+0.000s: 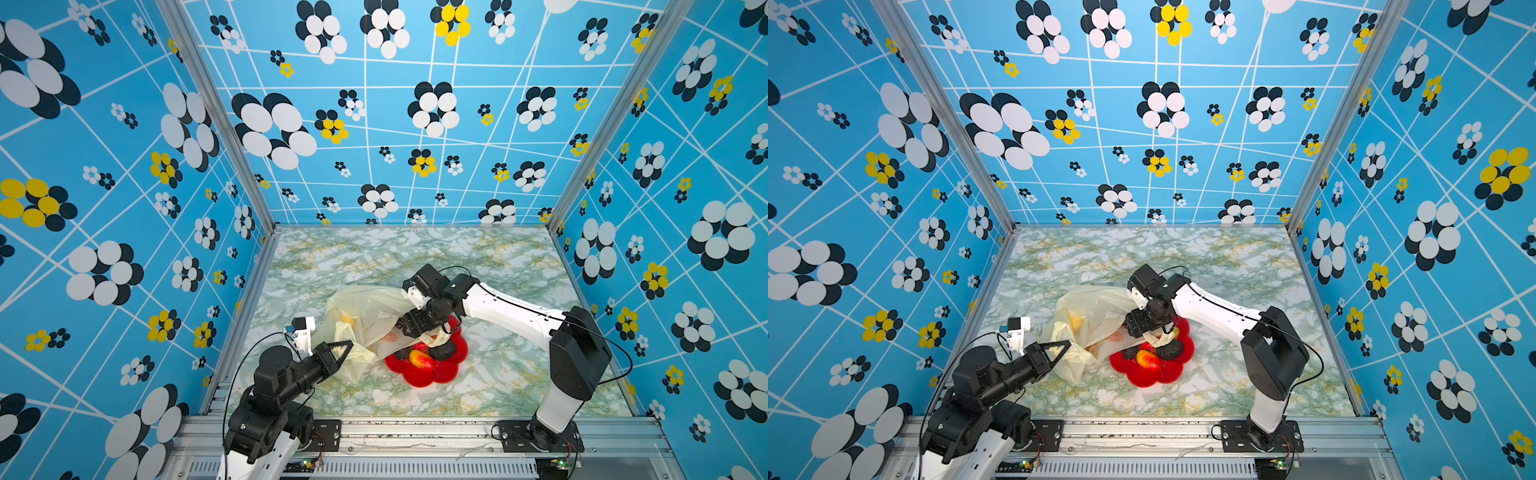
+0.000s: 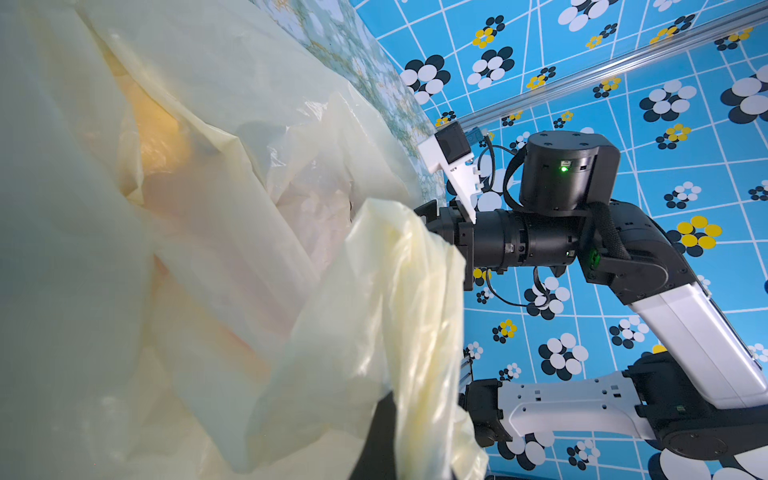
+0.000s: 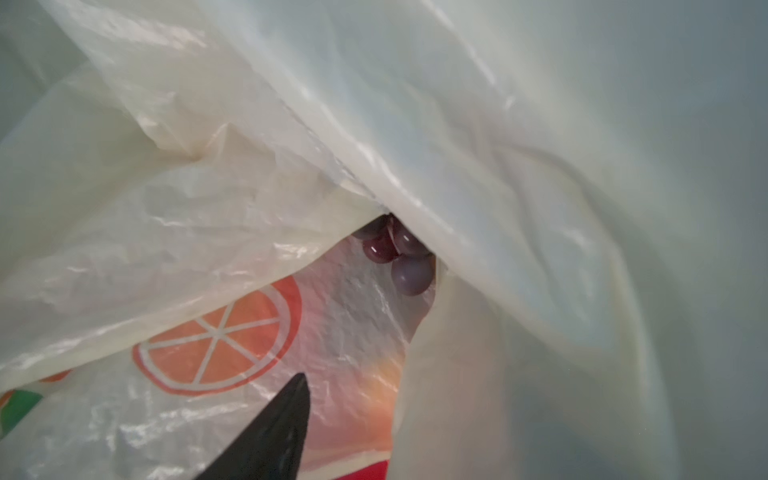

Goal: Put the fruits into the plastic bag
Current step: 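Open the right gripper to release the grapes inside the bag, then withdraw the right gripper up out of the bag, away from the plate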

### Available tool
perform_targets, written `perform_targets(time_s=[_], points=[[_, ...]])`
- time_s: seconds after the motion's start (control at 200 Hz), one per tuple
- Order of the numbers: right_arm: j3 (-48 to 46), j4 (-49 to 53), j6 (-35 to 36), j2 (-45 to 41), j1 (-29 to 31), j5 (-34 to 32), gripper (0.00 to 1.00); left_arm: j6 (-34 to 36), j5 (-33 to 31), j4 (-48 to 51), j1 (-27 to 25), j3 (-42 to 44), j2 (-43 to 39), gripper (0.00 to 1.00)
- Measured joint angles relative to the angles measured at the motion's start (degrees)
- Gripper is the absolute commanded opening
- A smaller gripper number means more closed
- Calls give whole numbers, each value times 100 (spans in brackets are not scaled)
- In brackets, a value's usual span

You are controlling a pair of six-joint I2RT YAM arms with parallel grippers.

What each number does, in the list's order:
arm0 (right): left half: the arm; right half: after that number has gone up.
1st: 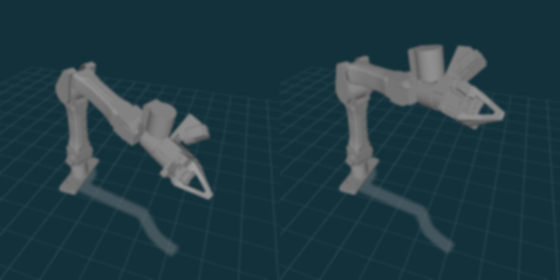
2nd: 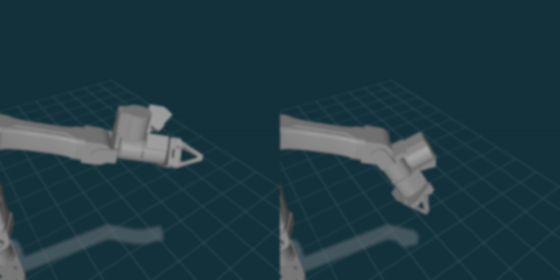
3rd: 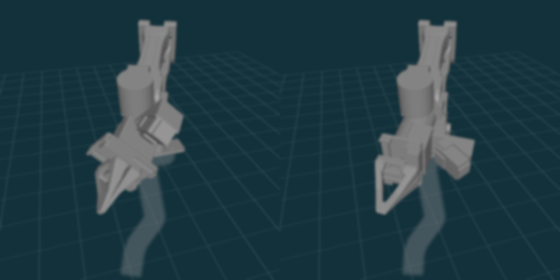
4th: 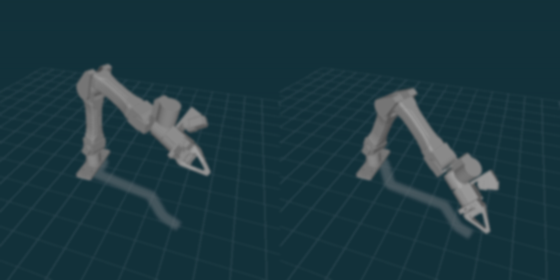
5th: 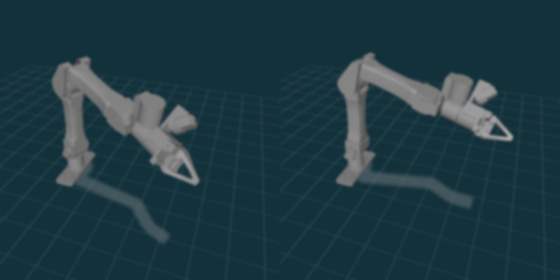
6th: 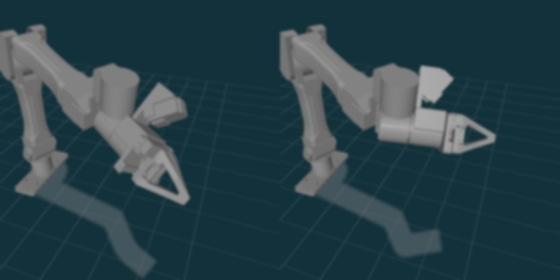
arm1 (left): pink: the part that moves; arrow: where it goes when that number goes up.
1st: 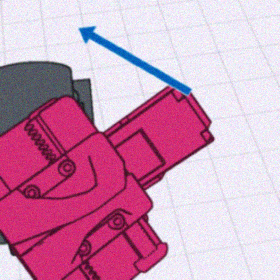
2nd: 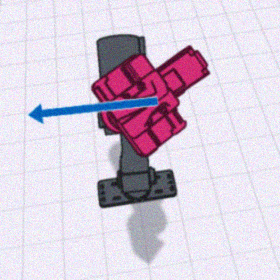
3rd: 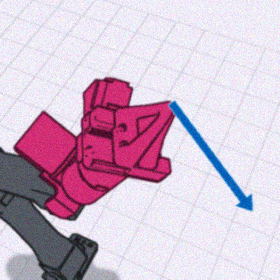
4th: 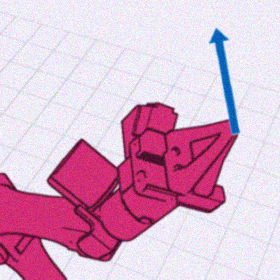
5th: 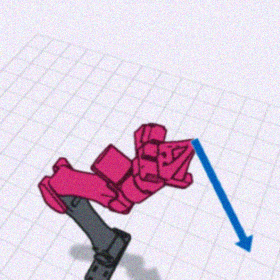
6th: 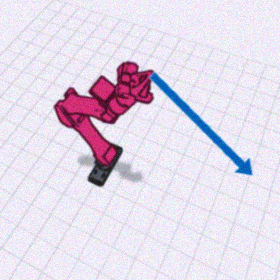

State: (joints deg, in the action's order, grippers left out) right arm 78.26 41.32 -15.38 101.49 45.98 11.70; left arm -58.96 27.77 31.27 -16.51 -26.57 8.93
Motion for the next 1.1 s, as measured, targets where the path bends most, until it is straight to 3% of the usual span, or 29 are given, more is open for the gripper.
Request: perform_targets(time_s=[0.135,0.215,0.57,0.9,0.99,1.1], points=[[2,-173,-127,11,0,-155,16,0,-13,2,0,0,0,0],[2,-391,-160,-2,-9,-269,0,2,-17,2,0,0,0,0],[894,-1342,-20,-223,-238,-540,0,181,-131,-39,0,-166,280,0],[4413,-1473,61,1143,-1073,553,0,800,-660,-675,0,-1344,1506,0],[5027,-1403,52,1574,-1204,848,7,883,-678,-942,0,-1451,1847,0],[5154,-1226,7,1810,-1281,1099,23,887,-673,-1191,0,-1399,2090,0]])
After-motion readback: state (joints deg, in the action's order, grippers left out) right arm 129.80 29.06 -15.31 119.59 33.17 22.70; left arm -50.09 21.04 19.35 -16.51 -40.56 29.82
